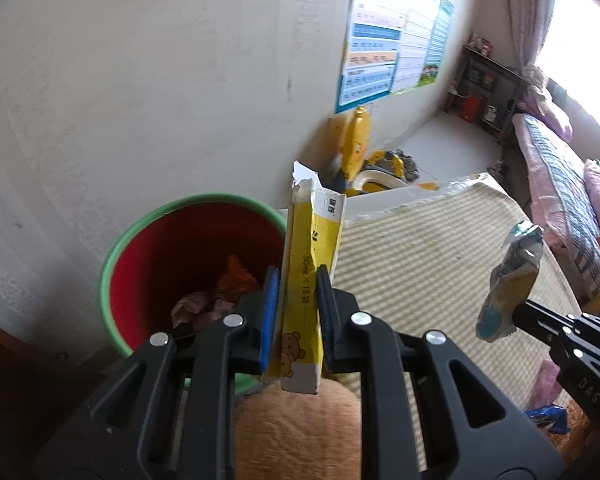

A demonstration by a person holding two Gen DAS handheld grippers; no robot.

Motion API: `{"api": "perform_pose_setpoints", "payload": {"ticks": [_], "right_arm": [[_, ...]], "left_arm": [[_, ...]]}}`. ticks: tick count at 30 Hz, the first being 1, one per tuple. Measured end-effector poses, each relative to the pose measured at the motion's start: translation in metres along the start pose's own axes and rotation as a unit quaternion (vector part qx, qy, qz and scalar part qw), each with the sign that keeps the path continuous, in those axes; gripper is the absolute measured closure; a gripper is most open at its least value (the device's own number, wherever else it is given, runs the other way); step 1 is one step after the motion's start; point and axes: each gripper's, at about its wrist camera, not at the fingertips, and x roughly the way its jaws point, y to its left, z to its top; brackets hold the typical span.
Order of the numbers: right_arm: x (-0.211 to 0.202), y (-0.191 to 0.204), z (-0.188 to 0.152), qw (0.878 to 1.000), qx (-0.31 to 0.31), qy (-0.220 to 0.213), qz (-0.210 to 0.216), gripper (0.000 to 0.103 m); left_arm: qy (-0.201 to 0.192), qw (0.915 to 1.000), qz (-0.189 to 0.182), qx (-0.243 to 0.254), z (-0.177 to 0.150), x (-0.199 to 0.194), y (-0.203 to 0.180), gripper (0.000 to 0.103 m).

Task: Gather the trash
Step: 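Carry the yellow box with the left tool while the right tool carries the wrapper to the bucket, then open the right tool over the bucket while the left tool releases the yellow box into it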

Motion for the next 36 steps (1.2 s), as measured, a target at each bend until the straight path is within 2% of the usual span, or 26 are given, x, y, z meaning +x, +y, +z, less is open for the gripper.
{"api": "perform_pose_setpoints", "payload": {"ticks": [9, 19, 36], "right_arm": [[0.022, 0.031, 0.009, 0.999, -0.026, 0.019, 0.018, 0.098], [0.043, 0.060, 0.024, 0.998, -0.050, 0.029, 0.039, 0.098], [0.079, 0.094, 0.046, 0.994, -0.086, 0.043, 0.058, 0.098]], "left_arm": [[0.002, 0.9993, 0.029, -0.022, 0.003, 0.008, 0.036, 0.085], [0.009, 0.9981, 0.045, -0.041, 0.004, 0.016, 0.067, 0.084], [0.019, 0.9956, 0.067, -0.062, 0.004, 0.033, 0.096, 0.084]]}}
